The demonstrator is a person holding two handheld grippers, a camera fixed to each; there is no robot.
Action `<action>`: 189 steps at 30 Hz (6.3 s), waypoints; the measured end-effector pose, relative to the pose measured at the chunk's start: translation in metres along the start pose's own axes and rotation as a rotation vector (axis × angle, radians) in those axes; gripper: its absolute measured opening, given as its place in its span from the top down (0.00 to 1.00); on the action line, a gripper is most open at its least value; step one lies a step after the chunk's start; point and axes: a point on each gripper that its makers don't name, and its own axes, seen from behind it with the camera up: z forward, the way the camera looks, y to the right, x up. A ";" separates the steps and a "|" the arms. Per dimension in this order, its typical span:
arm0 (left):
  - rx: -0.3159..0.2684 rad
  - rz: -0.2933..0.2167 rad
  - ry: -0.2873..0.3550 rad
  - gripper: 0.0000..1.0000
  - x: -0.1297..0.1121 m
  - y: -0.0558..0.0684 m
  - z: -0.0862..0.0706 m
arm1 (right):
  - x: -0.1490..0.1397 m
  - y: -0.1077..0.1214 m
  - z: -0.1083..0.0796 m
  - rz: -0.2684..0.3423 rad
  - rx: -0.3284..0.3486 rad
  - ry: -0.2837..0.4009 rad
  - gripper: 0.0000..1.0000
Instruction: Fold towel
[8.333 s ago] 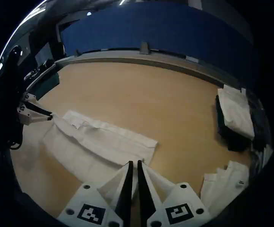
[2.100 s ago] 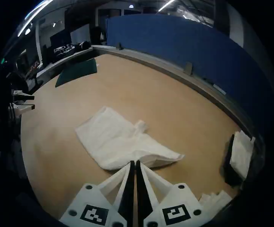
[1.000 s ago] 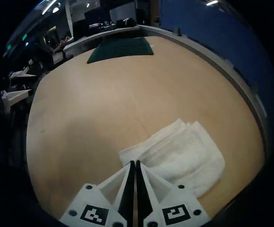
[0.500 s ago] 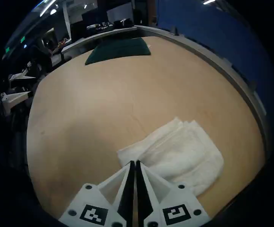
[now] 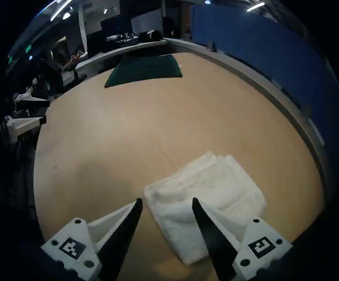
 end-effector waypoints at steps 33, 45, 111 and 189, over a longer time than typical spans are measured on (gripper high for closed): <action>-0.013 0.027 0.008 0.10 0.013 0.010 0.004 | -0.071 0.043 -0.048 0.112 -0.127 -0.023 0.06; -0.013 0.019 0.006 0.10 0.009 0.008 0.006 | -0.095 0.033 -0.035 0.123 -0.122 -0.062 0.19; -0.043 0.011 0.061 0.10 0.036 0.025 0.005 | 0.055 0.070 -0.145 0.141 -0.190 0.199 0.97; -0.057 0.084 0.061 0.10 0.055 0.070 0.005 | -0.120 0.304 -0.336 0.387 -0.567 0.168 0.97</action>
